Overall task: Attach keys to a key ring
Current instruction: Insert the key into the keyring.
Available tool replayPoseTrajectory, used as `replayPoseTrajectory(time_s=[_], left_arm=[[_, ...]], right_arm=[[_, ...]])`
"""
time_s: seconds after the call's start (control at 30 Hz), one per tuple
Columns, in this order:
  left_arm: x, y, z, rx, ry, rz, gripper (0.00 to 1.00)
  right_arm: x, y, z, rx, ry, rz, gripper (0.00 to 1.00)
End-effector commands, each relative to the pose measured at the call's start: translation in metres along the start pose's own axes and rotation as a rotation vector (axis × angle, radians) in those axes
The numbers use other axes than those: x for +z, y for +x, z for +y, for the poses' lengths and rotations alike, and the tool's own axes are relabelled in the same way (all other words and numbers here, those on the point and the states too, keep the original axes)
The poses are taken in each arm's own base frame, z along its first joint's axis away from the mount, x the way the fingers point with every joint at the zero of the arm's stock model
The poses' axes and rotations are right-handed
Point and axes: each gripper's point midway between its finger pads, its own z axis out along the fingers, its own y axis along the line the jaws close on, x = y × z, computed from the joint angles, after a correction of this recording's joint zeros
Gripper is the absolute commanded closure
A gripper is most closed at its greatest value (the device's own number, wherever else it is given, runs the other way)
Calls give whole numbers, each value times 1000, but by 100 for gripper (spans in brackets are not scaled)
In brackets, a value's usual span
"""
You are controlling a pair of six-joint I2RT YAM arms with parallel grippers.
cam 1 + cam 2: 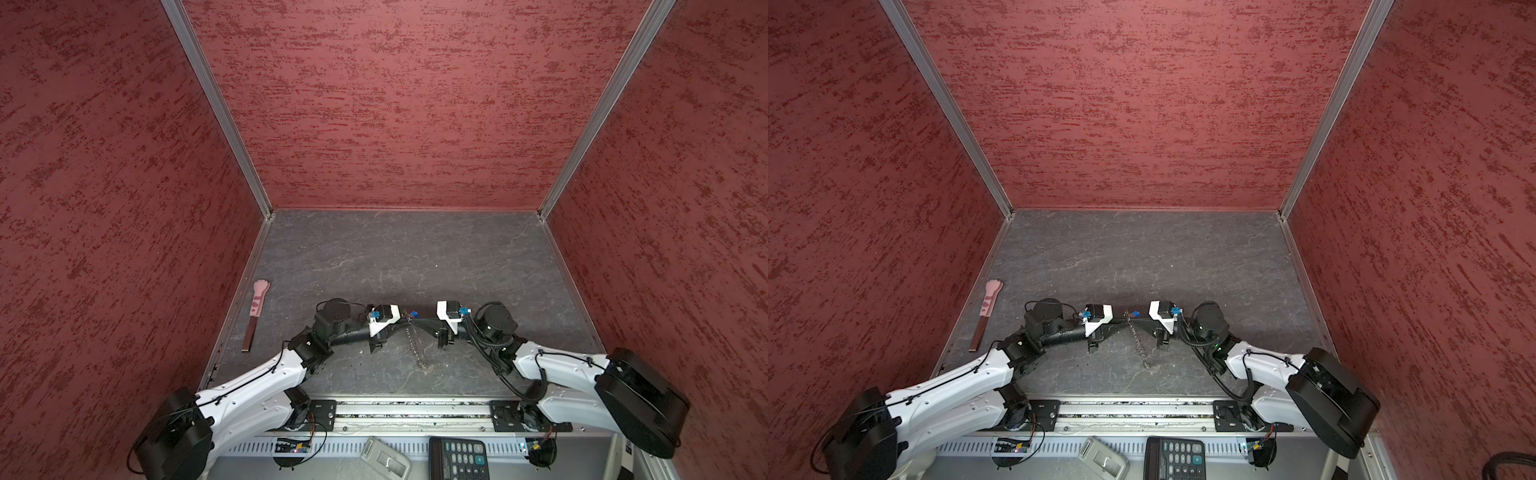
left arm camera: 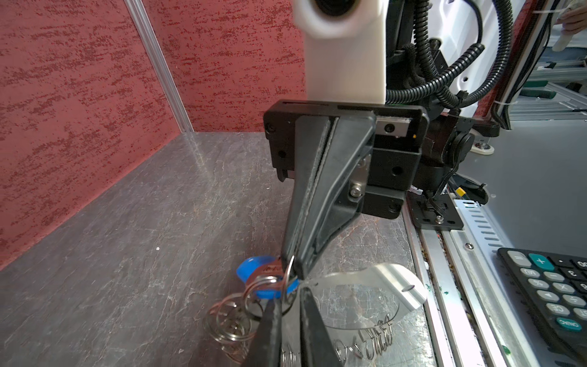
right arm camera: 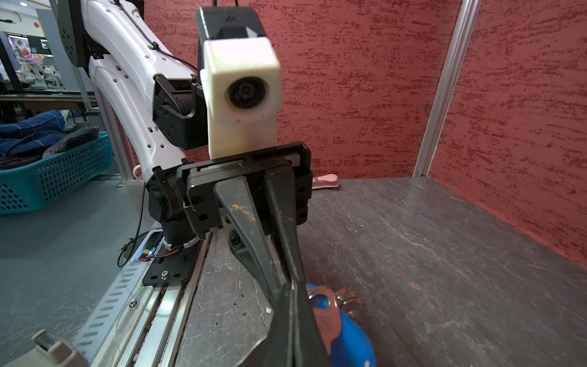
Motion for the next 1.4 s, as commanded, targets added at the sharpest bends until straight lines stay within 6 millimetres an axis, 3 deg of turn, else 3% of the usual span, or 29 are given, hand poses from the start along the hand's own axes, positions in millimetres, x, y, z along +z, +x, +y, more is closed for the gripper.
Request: replayPoseTrajectory(time_s=[0.0,0.37,0.7,0.87,1.37], left_arm=[[0,-6,-3,-8,17,-32,92],[1,-2,-1,-12,23,-19,100],[4,4,-4,25,28,22,100],[5,4,-7,33,40,24,100],[5,6,-7,33,36,30,100]], right_arm=[[4,-16,11,-16,-53,-67,100],[9,6,9,-15,-61,40,100],[4,36,8,-17,-90,382,85],[2,39,15,2,-146,451,85],[-1,46,10,4,-134,536,92]])
